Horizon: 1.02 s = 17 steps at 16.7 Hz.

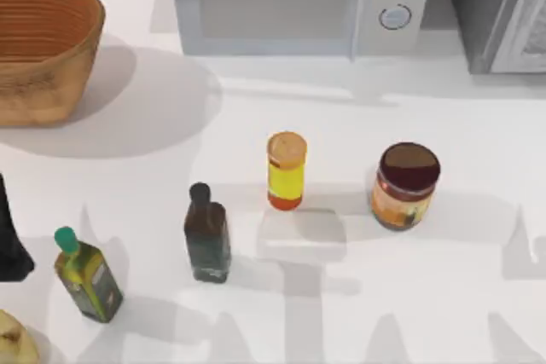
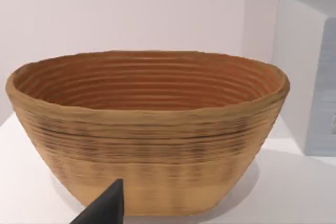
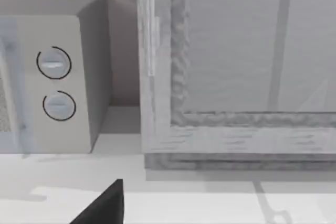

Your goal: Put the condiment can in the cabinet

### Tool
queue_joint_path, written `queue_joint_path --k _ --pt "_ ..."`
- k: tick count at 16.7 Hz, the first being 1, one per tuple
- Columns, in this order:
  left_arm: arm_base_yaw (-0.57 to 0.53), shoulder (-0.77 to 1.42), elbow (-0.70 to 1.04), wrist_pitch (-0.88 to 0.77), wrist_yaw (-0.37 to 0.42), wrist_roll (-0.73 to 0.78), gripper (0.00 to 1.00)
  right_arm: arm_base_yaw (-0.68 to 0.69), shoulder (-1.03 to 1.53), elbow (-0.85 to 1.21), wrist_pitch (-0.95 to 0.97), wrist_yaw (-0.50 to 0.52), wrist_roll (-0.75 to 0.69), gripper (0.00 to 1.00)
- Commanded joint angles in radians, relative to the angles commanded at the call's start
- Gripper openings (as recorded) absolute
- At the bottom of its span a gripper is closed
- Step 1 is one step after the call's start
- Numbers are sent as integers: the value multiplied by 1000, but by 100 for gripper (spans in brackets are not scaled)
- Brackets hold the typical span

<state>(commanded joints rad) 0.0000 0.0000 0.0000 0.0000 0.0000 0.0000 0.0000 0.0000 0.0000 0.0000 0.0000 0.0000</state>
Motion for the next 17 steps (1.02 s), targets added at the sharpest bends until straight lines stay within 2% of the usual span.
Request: queue_joint_path --k 4,7,12,17 --pt "0 0 0 0 0 0 100 2 15 13 18 -12 -1 100" --pt "0 0 0 0 0 0 100 3 96 67 83 -74 -1 100" --pt "0 0 0 0 0 0 100 -6 396 236 251 -257 0 100" --pt "0 0 0 0 0 0 100 -29 905 421 464 -509 -3 100"
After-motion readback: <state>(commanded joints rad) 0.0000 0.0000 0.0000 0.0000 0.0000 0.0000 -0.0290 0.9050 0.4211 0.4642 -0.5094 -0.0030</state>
